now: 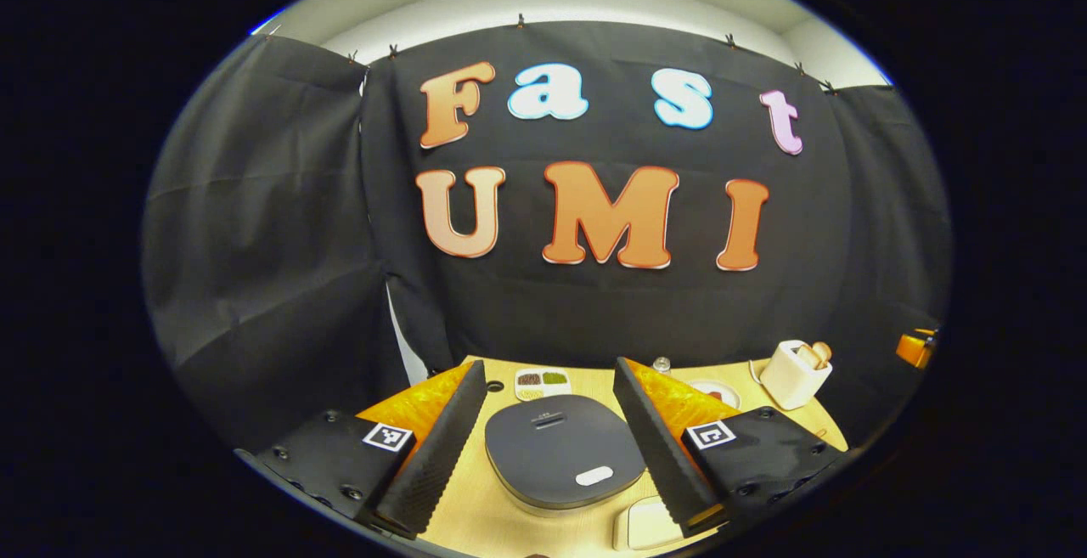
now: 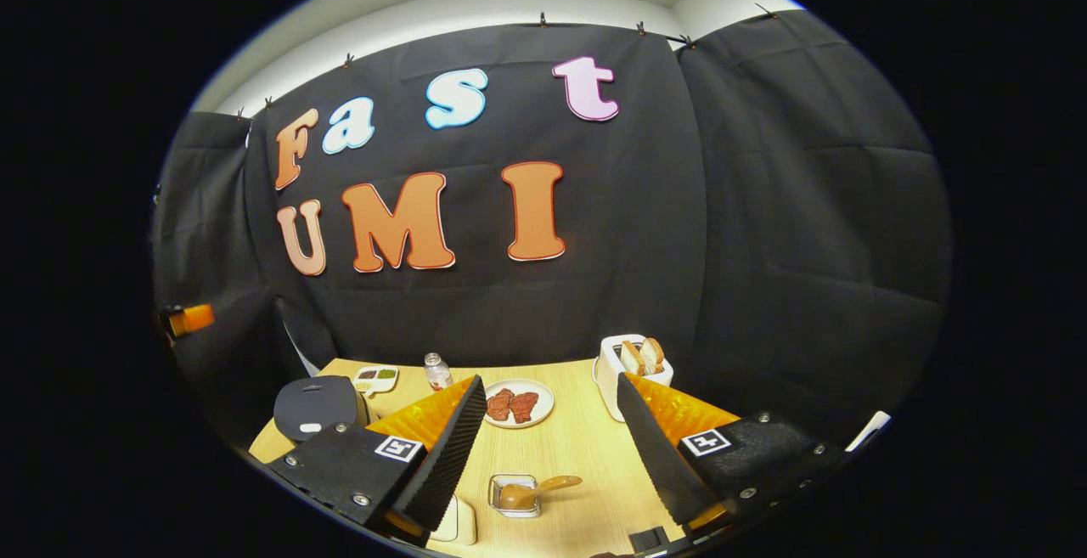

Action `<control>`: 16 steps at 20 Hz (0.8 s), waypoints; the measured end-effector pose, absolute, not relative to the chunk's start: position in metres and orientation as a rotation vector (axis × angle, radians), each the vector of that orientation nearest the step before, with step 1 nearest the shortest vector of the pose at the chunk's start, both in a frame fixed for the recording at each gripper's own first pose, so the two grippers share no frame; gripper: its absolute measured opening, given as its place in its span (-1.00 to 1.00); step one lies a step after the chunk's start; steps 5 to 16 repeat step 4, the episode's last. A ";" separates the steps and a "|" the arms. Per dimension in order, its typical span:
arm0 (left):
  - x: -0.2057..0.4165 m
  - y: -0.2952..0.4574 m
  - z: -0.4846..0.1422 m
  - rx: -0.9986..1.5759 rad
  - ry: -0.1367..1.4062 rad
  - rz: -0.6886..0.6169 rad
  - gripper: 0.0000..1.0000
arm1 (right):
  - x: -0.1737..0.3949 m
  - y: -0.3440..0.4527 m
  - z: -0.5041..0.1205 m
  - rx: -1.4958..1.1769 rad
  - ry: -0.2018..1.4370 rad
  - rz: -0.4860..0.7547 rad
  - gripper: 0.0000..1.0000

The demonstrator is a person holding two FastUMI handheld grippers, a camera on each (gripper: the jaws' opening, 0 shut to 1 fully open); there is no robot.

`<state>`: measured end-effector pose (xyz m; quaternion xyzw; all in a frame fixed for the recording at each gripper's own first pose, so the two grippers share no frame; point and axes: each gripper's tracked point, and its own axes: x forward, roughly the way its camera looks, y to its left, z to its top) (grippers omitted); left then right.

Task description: Close the left gripper, press the button to open the rice cooker; take a wooden spoon from the chopstick holder with the right hand, scoop a spoonful of rice and pour it into the rice cooker, then put the wooden spoon back into the chopstick holder.

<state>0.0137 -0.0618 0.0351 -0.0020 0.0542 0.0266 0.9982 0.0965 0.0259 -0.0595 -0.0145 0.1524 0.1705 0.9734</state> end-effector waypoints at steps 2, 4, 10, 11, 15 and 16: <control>0.001 -0.054 0.057 -0.029 0.068 0.062 1.00 | 0.097 0.024 -0.053 -0.038 0.292 0.343 1.00; -0.009 -0.042 0.076 -0.038 0.018 0.089 1.00 | 0.099 0.021 -0.047 -0.051 0.270 0.338 1.00; -0.009 -0.042 0.076 -0.038 0.018 0.089 1.00 | 0.099 0.021 -0.047 -0.051 0.270 0.338 1.00; -0.009 -0.042 0.076 -0.038 0.018 0.089 1.00 | 0.099 0.021 -0.047 -0.051 0.270 0.338 1.00; -0.009 -0.042 0.076 -0.038 0.018 0.089 1.00 | 0.099 0.021 -0.047 -0.051 0.270 0.338 1.00; -0.009 -0.042 0.076 -0.038 0.018 0.089 1.00 | 0.099 0.021 -0.047 -0.051 0.270 0.338 1.00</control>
